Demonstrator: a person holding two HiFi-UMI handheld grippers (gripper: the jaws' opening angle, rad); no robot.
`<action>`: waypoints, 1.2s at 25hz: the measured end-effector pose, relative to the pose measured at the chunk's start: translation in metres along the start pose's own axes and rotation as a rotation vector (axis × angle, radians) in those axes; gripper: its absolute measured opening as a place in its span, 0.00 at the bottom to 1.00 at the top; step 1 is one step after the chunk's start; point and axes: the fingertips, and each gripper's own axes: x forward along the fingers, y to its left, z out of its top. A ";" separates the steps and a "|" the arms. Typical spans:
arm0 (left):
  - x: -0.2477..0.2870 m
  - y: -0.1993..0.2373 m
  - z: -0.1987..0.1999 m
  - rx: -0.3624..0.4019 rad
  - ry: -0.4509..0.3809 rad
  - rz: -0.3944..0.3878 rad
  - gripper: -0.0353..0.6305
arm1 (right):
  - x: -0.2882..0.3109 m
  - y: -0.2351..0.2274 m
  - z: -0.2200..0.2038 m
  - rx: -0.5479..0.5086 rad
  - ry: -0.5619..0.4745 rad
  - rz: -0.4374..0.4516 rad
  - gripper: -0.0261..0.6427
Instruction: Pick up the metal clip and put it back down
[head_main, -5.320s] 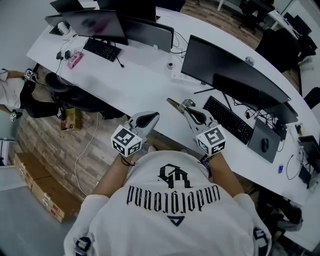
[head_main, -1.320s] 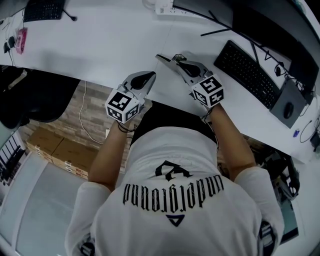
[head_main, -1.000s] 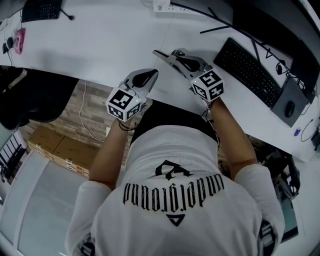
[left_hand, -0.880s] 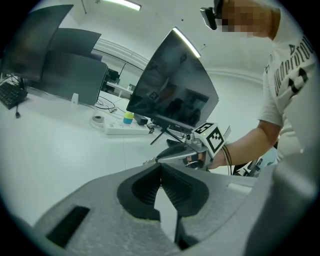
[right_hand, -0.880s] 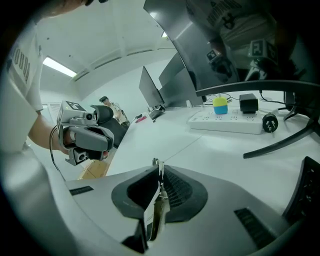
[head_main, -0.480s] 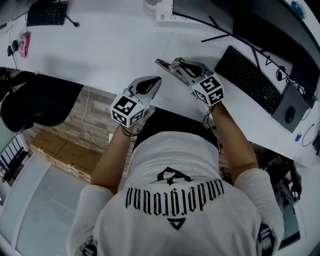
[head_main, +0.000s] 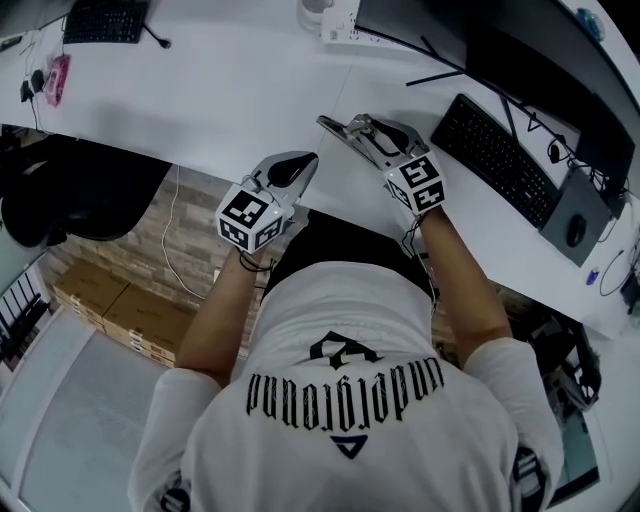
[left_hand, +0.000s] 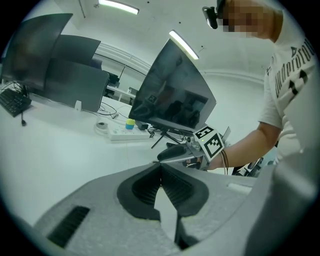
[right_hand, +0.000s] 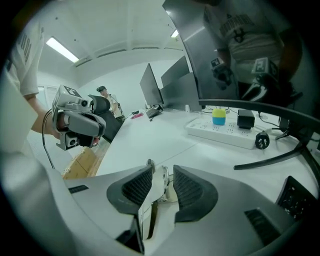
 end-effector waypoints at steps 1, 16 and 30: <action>-0.004 -0.001 0.000 0.001 -0.004 0.003 0.08 | -0.003 0.003 0.003 -0.012 -0.004 -0.009 0.19; -0.075 -0.044 0.051 0.101 -0.163 -0.019 0.08 | -0.092 0.070 0.080 -0.130 -0.144 -0.125 0.18; -0.161 -0.104 0.109 0.254 -0.286 -0.012 0.08 | -0.178 0.158 0.162 -0.273 -0.316 -0.177 0.06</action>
